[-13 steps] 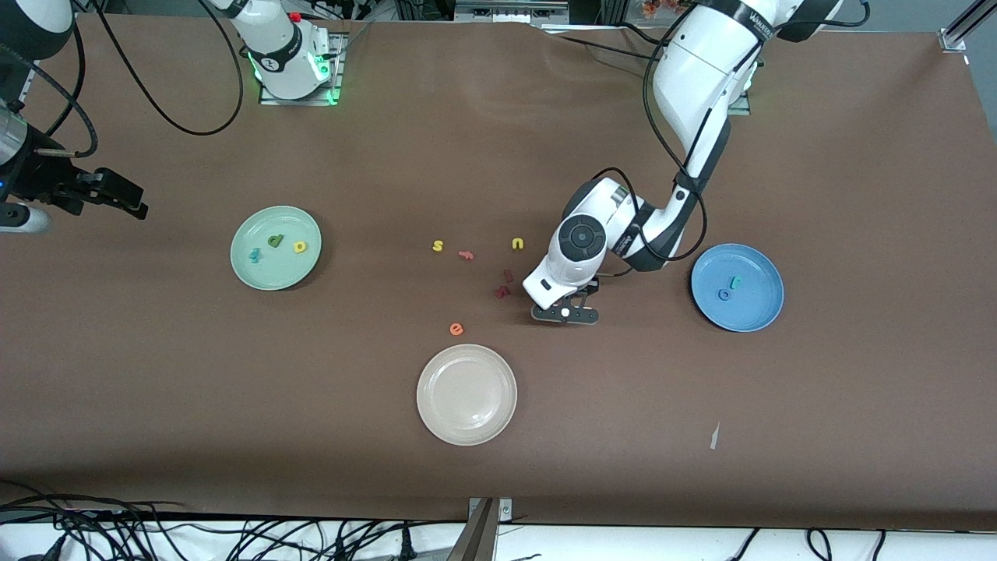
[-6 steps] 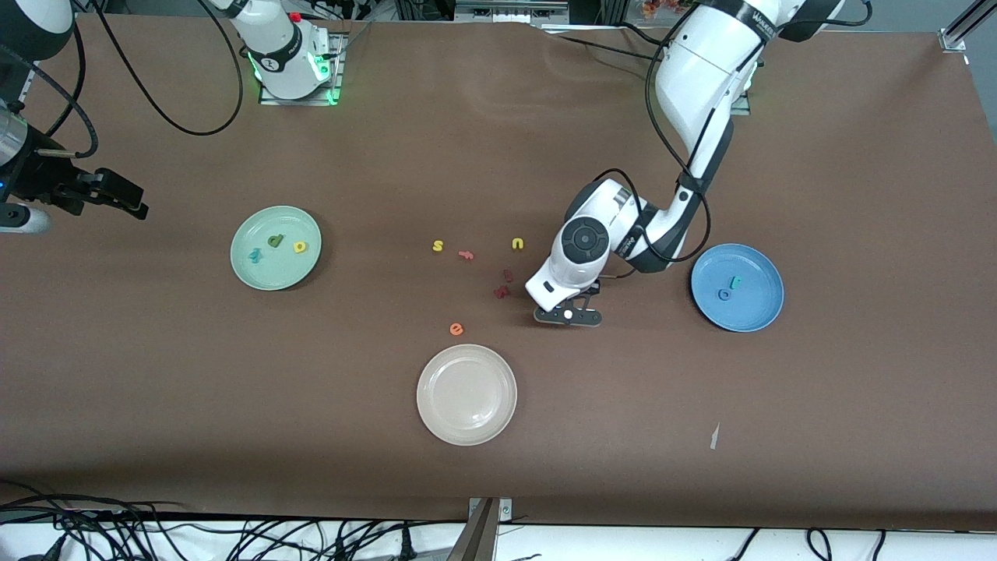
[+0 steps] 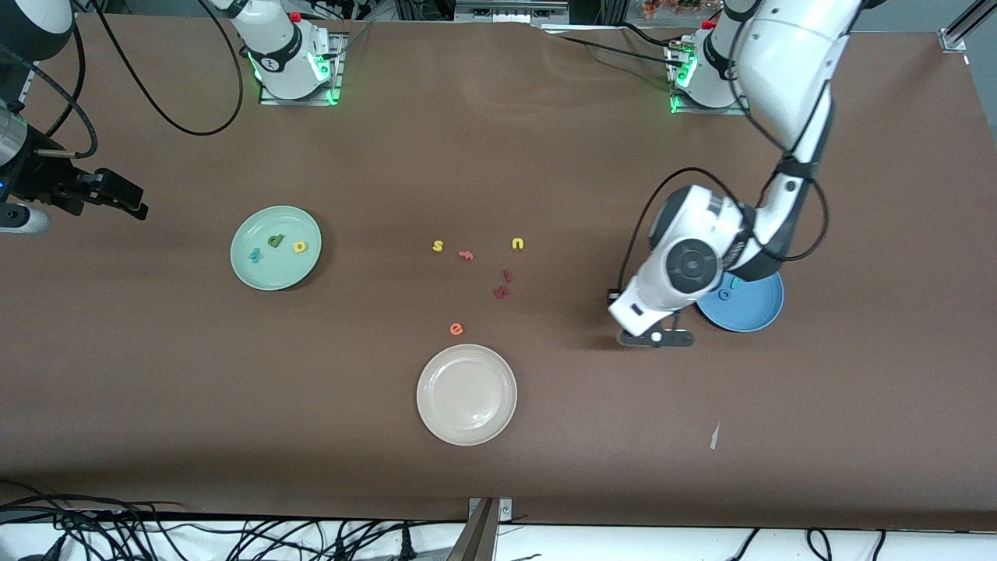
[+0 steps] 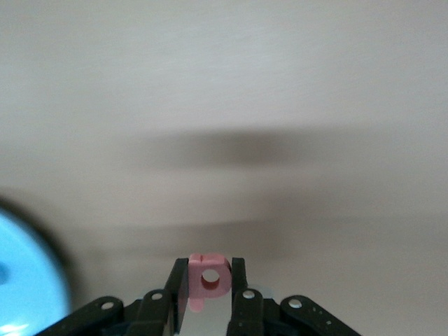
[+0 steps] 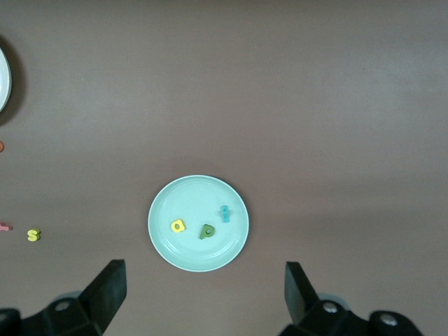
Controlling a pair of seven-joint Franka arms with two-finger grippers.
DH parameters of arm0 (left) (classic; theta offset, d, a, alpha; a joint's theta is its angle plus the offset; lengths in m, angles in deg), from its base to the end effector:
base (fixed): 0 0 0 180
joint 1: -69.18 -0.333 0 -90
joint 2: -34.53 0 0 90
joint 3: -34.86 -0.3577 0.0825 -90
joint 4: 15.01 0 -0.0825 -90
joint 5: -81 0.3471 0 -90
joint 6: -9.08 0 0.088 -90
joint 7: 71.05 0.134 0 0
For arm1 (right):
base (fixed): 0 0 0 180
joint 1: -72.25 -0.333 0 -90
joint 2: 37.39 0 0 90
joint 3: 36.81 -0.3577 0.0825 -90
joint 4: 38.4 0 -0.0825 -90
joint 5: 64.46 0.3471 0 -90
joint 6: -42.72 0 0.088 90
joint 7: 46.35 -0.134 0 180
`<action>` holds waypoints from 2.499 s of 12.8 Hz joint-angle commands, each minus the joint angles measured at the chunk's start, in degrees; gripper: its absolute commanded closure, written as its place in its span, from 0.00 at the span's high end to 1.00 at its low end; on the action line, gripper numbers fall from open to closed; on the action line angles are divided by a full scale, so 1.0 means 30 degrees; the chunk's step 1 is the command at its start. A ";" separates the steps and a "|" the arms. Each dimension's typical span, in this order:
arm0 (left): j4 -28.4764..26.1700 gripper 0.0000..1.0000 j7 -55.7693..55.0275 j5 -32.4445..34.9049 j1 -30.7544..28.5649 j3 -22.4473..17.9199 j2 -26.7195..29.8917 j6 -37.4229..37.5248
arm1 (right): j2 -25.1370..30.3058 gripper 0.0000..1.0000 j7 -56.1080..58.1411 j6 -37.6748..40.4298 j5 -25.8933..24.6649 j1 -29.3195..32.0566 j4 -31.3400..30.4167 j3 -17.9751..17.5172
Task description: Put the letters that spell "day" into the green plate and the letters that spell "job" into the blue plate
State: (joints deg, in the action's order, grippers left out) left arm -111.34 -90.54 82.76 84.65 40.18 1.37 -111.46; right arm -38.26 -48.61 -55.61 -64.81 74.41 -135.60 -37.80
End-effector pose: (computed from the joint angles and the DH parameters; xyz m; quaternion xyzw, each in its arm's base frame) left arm 0.6122 -0.2222 0.2855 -0.9969 0.0146 0.0766 0.0139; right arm 0.5316 -0.0117 0.5888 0.9996 -0.0295 0.0023 0.0029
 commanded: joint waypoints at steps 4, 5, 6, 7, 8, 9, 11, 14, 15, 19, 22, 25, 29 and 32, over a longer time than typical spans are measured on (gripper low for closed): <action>-0.4805 0.00 0.1138 0.2216 -0.2809 0.0133 0.2791 -0.1274 | -0.0152 1.00 -0.0155 0.0258 0.0322 0.0245 0.0436 -0.0168; -0.4893 0.00 0.1167 0.2427 -0.3221 0.0133 0.2791 -0.1215 | -0.0181 1.00 -0.0155 0.0287 0.0322 0.0245 0.0436 -0.0168; -0.4952 0.00 0.1428 0.2458 -0.3573 0.0133 0.2791 -0.1215 | -0.0153 1.00 -0.0155 0.0287 0.0322 0.0245 0.0436 -0.0168; -0.4982 0.00 0.1953 0.2459 -0.4157 0.0133 0.2762 -0.1186 | -0.0152 1.00 -0.0155 0.0287 0.0322 0.0245 0.0436 -0.0168; -0.4982 0.08 0.2509 0.2459 -0.4800 0.0133 0.2675 -0.1185 | -0.0152 1.00 -0.0155 0.0287 0.0322 0.0245 0.0407 -0.0168; -0.4953 0.89 0.2631 0.2430 -0.5300 0.0133 0.2529 -0.1127 | -0.0181 1.00 -0.0126 0.0258 0.0322 0.0245 0.0436 -0.0168; -0.4458 1.00 0.2544 0.2400 -0.5625 0.0104 0.2498 -0.0720 | -0.0152 1.00 -0.0126 0.0287 0.0322 0.0245 0.0436 -0.0168; -0.1684 1.00 0.2515 0.2342 -0.5891 0.0104 0.2615 0.2929 | -0.0152 1.00 -0.0155 0.0287 0.0322 0.0245 0.0436 -0.0168; -0.0193 1.00 0.2486 0.2283 -0.5891 0.0104 0.2615 0.4773 | -0.0152 1.00 -0.0155 0.0287 0.0322 0.0245 0.0436 -0.0168; 0.4326 1.00 0.2457 0.2195 -0.5891 0.0075 0.2615 1.0116 | -0.0123 1.00 -0.0067 0.0287 0.0322 0.0245 0.0436 -0.0198; 0.5357 1.00 0.2397 0.2108 -0.6532 0.0046 0.3316 1.0971 | -0.0094 1.00 -0.0067 0.0288 0.0322 0.0215 0.0436 -0.0256; 0.5038 1.00 0.2515 -0.0402 -0.6859 -0.0800 0.6005 1.0886 | -0.0123 1.00 -0.0096 0.0317 0.0322 0.0215 0.0436 -0.0227; 0.3520 1.00 0.2544 -0.1054 -0.6653 -0.0805 0.9286 1.1117 | -0.0123 1.00 -0.0096 0.0317 0.0322 0.0215 0.0407 -0.0227; 0.1875 1.00 0.3039 -0.1907 -0.6887 -0.0775 1.0292 1.0856 | -0.0123 1.00 -0.0096 0.0317 0.0322 0.0215 0.0436 -0.0198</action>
State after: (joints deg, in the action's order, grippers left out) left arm -101.40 -83.25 78.41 64.38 38.06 30.25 -77.39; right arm -38.35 -48.61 -55.53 -64.79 74.42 -135.36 -37.95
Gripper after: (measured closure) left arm 0.000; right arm 0.000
